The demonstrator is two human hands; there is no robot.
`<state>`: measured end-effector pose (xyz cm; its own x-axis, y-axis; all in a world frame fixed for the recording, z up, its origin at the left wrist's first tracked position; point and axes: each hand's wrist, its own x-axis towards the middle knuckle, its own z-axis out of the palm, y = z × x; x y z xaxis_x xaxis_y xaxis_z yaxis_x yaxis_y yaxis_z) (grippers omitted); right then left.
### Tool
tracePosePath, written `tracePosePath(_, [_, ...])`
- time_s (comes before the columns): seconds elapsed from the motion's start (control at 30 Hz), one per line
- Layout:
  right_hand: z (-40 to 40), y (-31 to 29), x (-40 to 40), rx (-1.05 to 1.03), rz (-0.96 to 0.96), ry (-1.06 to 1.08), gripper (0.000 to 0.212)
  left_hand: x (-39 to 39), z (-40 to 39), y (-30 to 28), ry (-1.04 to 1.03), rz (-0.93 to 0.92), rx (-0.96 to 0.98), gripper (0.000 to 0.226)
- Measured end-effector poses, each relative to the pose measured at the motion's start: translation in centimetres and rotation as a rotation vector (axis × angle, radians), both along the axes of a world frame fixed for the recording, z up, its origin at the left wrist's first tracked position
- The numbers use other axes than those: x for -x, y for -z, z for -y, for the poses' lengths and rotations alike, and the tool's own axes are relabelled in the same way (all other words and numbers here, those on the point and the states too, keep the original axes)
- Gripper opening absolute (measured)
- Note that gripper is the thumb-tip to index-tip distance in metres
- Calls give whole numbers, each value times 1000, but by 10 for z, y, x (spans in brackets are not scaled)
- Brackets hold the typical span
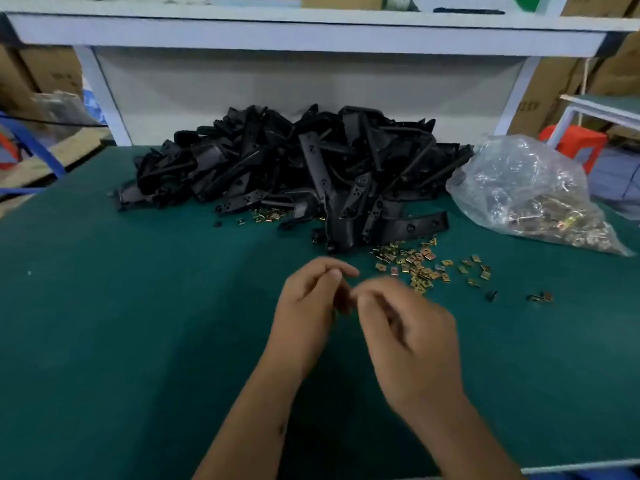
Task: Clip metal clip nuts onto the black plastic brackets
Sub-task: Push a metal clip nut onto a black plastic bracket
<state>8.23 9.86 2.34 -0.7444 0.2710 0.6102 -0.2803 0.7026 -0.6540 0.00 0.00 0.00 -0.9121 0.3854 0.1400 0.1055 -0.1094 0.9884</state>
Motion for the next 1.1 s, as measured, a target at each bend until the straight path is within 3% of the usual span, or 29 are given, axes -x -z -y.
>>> tracePosePath(0.07, [-3, -11, 45, 236, 108, -10, 13, 30, -13, 3, -188, 15, 94, 33])
tracePosePath(0.13, [-17, -11, 100, 352, 211, 124, 12, 60, -26, 6, -328, 83, 166, 24])
tracePosePath(0.2, [-24, 5, 129, 292, 243, 244, 32, 78, -32, 12, -409, 58, 223, 21])
tracePosePath(0.33, [-35, 41, 149, -56, 431, 282, 72, 104, -36, 13, -413, -6, 441, 30])
tracePosePath(0.47, [-38, 46, 156, -158, 440, 278, 63, 109, -41, 20, -267, -114, 560, 47])
tracePosePath(0.73, [-33, 40, 145, 264, 187, 122, 30, 99, -34, 17, -111, 12, -14, 32])
tracePosePath(0.87, [-27, 35, 140, 470, 8, -90, 25, 93, -38, 11, -45, 11, -117, 28])
tracePosePath(1.03, [-32, 33, 145, 732, -127, -2, 20, 96, -43, 11, -171, 164, -177, 14])
tracePosePath(1.1, [-35, 30, 147, 940, -118, 0, 20, 98, -41, 11, -190, 260, -256, 11])
